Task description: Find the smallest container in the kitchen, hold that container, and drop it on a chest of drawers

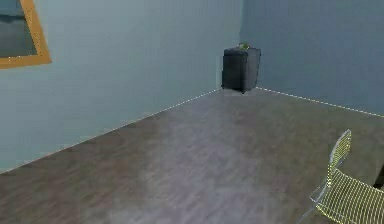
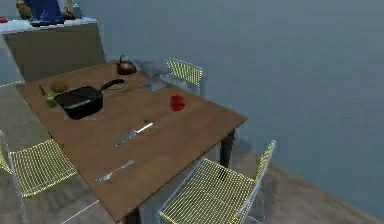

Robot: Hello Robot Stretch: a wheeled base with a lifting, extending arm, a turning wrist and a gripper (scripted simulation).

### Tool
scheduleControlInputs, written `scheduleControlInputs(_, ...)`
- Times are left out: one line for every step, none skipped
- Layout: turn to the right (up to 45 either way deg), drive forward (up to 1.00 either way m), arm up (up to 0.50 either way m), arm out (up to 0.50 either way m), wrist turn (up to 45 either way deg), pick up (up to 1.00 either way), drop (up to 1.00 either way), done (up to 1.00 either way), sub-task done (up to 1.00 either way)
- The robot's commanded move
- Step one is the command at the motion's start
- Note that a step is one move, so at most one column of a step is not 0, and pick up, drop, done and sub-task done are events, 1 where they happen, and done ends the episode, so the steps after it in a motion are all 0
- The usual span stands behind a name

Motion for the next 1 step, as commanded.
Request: scheduleControlInputs(45.0, 0.0, 0.0, 0.0, 0.0, 0.0, 0.0, 0.0, 0.0)
